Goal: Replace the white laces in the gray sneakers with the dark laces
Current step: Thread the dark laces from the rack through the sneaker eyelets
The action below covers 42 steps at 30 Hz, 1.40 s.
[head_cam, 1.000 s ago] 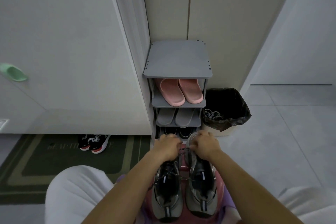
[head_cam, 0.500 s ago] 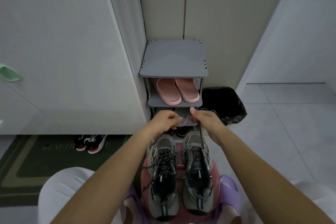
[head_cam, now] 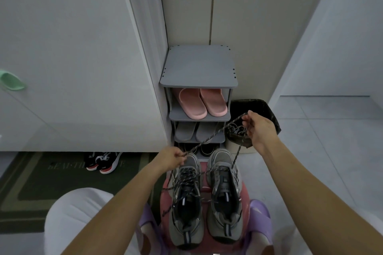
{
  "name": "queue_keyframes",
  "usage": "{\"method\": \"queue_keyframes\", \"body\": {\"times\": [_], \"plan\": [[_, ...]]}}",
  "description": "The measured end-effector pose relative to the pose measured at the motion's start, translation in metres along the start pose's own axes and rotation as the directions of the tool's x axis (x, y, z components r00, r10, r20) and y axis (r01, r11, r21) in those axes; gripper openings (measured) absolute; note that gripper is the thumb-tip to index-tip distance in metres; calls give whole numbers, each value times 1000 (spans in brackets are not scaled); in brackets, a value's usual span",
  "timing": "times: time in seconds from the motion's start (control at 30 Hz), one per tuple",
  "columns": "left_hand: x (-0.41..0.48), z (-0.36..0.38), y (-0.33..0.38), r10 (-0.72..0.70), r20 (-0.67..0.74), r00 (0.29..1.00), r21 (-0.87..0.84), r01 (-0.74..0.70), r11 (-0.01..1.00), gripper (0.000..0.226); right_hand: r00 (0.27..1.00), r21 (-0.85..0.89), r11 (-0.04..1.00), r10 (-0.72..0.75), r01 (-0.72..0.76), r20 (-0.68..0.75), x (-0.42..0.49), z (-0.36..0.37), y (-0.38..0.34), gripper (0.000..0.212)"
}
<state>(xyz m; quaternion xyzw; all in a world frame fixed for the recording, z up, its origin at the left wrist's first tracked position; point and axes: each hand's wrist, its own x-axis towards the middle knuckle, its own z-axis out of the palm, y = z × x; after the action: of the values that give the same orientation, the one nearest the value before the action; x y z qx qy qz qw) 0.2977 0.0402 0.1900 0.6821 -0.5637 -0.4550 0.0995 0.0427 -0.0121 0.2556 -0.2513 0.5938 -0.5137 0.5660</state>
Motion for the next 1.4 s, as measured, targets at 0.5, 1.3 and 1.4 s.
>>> {"method": "queue_keyframes", "body": {"times": [0.5,1.3,1.4], "plan": [[-23,-19,-6,-214,-29,976,-114,210,971,26,967,-476,845,-168,242,193,-12,9,8,13],[13,68,62,-98,-197,976,-160,66,985,5,887,-884,96,24,457,461,-34,-24,111,24],[19,73,60,-85,-146,986,-95,71,993,8,902,-893,139,1,428,433,-31,-26,115,31]]}}
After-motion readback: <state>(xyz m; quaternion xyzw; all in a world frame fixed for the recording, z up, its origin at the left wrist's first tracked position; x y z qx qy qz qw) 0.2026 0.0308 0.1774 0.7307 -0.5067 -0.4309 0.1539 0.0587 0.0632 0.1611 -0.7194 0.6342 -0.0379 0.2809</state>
